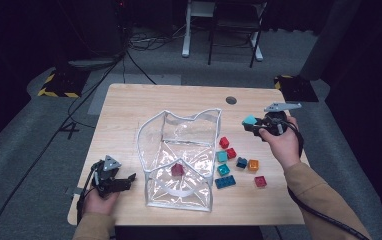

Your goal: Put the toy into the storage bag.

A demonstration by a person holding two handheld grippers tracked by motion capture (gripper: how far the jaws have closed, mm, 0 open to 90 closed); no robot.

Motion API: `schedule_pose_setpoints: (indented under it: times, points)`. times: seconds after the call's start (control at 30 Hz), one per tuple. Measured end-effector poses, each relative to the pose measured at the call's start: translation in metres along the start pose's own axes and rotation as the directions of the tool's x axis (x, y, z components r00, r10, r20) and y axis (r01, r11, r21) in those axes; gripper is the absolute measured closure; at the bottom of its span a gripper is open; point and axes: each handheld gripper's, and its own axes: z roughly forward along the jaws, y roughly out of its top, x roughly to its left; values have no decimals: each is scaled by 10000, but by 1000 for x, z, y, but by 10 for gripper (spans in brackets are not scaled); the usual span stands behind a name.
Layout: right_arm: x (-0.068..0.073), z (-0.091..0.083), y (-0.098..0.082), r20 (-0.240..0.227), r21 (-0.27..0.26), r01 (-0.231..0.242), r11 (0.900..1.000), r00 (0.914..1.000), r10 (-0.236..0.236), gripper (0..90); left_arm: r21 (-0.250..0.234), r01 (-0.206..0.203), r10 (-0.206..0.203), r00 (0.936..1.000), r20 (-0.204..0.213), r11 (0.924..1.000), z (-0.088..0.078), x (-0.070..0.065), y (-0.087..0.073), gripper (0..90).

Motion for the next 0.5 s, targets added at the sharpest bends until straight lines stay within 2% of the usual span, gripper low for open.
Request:
schedule_pose_setpoints:
  times: [0.17,0.5]
  points:
    - [11,-16,14,-274,-459,194,9988,9994,-207,571,3,1,-1,10000,8,10000,0,0,0,212]
    - [34,-35,33,-926,-1269,519,9906,9937,-639,571,4,-4,4,10000,7,10000,0,0,0,212]
